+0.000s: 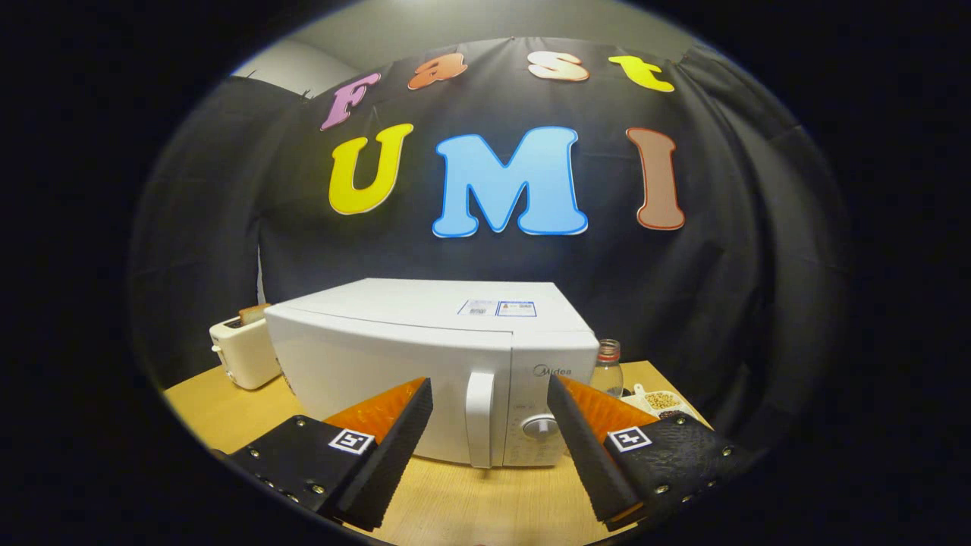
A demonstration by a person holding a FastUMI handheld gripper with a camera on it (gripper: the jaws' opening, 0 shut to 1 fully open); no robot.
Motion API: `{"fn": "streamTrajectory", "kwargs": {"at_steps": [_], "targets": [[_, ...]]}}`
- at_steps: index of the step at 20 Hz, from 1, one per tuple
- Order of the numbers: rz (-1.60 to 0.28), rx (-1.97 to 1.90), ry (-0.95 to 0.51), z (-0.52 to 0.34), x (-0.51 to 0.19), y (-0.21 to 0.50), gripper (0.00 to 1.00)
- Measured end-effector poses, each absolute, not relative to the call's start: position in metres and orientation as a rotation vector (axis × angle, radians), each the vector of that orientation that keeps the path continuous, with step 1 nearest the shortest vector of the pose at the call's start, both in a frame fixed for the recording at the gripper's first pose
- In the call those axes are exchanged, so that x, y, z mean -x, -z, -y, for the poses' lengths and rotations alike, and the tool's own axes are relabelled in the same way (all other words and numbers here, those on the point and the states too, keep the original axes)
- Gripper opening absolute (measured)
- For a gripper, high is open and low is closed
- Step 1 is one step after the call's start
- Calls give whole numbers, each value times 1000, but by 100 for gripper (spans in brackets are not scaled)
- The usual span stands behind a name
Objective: Open the microwave, put the food inside, and close the microwave door.
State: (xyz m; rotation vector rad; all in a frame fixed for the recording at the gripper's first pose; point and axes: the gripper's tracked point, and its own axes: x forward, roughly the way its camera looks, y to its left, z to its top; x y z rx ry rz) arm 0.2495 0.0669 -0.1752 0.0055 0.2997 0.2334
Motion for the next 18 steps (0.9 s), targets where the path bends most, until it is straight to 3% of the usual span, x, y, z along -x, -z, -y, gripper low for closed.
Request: {"fn": "streamTrajectory", "kwargs": {"at_steps": [4,5,7,8,10,11,12,14,16,17,18], "targets": [[-374,-5,-240,-73,-267,210,96],[-396,-8,-238,-73,-270,218,91],[-444,-20,-229,-74,-274,234,74],[-467,-28,-231,-76,-275,240,60],[-482,-52,-258,-85,-275,244,52],[-483,-43,-264,-86,-276,244,38],[-482,-20,-252,-85,-277,243,30],[-493,7,-246,-85,-275,245,30],[-502,7,-247,-85,-274,245,14],[-504,9,-244,-85,-273,244,14],[-508,15,-245,-84,-272,243,8]]}}
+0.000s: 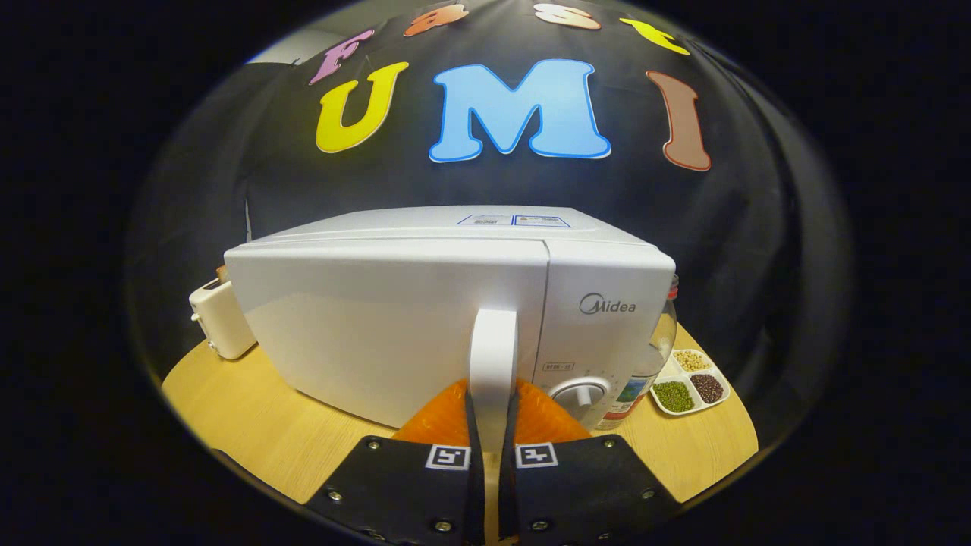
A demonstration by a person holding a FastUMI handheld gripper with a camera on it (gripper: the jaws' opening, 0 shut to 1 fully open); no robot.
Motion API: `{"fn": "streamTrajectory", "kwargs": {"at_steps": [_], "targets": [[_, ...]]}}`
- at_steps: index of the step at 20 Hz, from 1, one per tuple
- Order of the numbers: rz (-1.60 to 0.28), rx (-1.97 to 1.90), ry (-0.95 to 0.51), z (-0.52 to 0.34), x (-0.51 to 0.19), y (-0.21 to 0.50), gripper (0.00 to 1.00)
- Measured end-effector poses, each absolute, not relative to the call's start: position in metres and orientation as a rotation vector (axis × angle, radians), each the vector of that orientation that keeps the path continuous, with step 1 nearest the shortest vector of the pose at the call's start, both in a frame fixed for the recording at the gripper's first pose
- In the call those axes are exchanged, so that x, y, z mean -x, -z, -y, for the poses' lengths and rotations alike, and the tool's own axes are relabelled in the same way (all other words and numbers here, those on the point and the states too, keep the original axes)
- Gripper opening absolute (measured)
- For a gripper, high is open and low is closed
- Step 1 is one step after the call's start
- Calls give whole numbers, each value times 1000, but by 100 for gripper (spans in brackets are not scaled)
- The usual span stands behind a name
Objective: Open the microwave, put the food inside, and close the microwave door.
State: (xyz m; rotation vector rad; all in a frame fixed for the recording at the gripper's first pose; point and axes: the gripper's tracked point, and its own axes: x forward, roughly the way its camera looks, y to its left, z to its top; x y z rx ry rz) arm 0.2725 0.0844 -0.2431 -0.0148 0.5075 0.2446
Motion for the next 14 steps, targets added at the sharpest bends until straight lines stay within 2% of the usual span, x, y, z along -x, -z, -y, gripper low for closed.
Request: {"fn": "streamTrajectory", "kwargs": {"at_steps": [2,6,14], "targets": [[-526,8,-255,-85,-270,243,7],[-522,89,-350,-90,-227,238,7],[-620,84,-431,-115,-148,229,7]]}}
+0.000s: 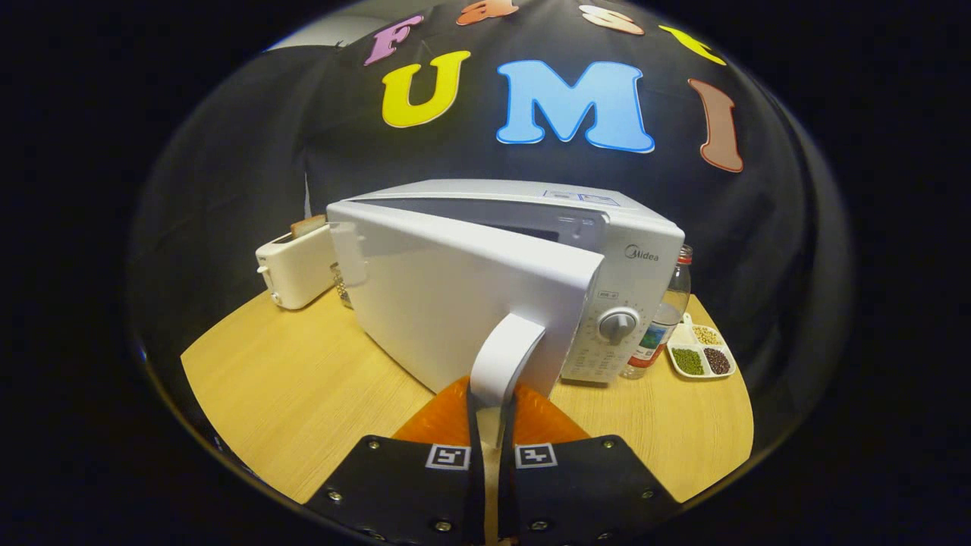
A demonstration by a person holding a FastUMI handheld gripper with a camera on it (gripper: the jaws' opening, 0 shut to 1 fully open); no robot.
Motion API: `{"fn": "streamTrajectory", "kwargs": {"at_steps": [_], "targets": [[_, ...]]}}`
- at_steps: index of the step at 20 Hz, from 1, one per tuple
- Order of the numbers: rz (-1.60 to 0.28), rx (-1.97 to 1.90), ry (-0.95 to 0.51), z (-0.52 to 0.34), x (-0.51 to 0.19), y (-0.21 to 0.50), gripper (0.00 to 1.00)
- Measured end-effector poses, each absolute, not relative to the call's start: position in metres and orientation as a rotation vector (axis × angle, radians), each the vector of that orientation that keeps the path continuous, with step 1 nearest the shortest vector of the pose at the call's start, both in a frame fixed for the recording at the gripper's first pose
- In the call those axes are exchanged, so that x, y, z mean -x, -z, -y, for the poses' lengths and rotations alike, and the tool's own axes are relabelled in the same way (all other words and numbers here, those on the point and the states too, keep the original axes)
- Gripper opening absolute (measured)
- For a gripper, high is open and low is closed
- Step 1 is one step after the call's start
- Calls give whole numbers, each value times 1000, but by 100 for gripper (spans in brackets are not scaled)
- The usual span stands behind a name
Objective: Open the microwave, put the food inside, and close the microwave door.
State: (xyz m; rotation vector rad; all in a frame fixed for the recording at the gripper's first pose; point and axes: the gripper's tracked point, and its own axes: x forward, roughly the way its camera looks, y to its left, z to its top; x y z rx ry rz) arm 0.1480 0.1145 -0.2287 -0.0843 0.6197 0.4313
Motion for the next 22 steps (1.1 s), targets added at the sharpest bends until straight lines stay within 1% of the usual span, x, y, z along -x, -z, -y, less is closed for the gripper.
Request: {"fn": "streamTrajectory", "kwargs": {"at_steps": [4,10,18,22], "targets": [[-656,87,-456,-134,-113,225,7],[-650,77,-465,-173,-61,218,7],[-644,45,-448,-226,-17,214,7],[-615,61,-452,-255,6,208,14]]}}
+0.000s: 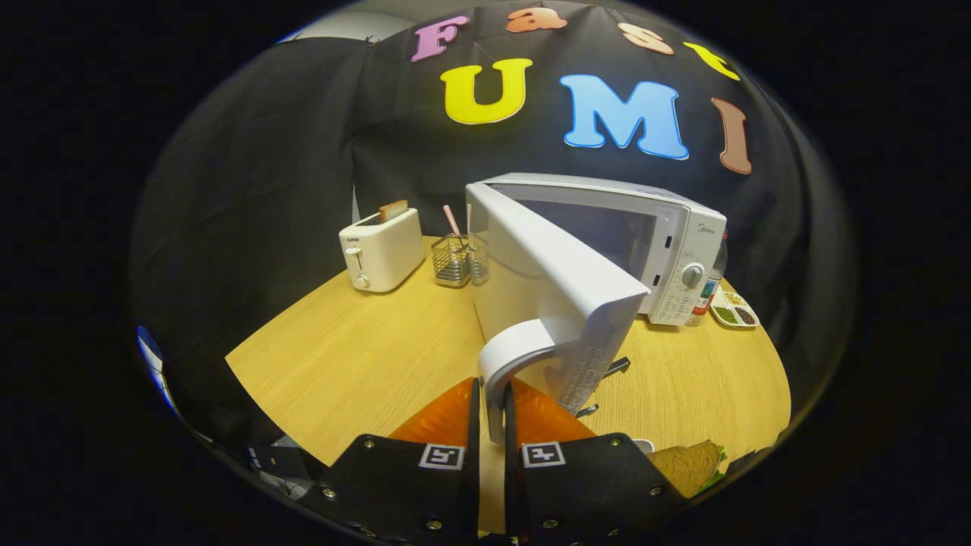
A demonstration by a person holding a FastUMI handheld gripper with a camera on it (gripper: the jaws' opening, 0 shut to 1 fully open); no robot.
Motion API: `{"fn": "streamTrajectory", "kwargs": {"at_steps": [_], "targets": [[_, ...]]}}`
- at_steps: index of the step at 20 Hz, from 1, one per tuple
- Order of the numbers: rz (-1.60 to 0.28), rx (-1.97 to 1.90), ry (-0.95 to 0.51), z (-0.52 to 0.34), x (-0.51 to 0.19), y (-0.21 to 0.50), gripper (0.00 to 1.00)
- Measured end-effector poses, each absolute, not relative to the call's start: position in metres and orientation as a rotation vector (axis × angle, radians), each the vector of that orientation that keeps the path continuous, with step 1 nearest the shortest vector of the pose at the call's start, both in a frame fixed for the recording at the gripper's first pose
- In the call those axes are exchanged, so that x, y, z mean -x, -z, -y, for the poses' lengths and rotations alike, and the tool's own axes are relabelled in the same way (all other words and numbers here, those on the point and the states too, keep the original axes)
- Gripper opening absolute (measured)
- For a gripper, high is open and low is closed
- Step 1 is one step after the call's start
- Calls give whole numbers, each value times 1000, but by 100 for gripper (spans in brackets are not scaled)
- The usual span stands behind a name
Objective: Open the microwave, put the food inside, and close the microwave door.
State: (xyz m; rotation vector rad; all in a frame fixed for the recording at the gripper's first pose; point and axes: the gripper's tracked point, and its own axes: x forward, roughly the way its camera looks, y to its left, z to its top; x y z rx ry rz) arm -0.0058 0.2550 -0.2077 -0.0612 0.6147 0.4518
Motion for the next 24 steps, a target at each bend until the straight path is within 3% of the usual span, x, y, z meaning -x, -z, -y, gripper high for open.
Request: {"fn": "streamTrajectory", "kwargs": {"at_steps": [5,6,8,9,11,13,19,24], "targets": [[-625,62,-517,-291,39,207,15],[-626,49,-555,-305,48,206,17],[-620,38,-645,-327,66,197,32],[-618,22,-705,-338,77,191,32],[-610,-22,-804,-348,95,177,56],[-591,-50,-838,-340,105,161,100],[-538,-146,-700,-259,87,122,99],[-586,-174,-518,-157,60,132,100]]}}
